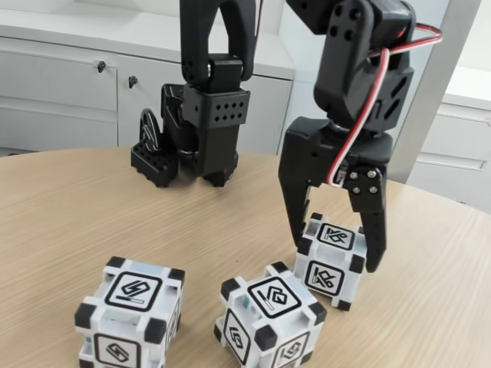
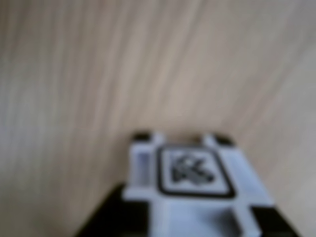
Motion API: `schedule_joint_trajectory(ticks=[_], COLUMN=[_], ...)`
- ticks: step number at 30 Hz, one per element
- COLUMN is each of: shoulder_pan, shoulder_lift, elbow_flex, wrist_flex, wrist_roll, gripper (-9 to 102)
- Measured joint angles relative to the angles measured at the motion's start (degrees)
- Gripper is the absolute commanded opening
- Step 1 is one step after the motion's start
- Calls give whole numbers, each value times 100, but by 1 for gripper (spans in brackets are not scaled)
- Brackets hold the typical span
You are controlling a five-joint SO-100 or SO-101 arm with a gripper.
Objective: Stack cubes from left to right.
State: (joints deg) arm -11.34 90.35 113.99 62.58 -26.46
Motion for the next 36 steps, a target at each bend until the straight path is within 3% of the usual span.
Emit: schedule_joint_trajectory(ticks=[11, 21, 25, 36], shoulder_pan=[53, 1081, 1635, 3208], shoulder_lift=[352, 2250, 2918, 3393], elbow_flex=[9, 18, 44, 44], wrist_flex=[132, 149, 255, 1635], wrist_roll=[686, 721, 448, -712], gripper=[21, 21, 21, 19])
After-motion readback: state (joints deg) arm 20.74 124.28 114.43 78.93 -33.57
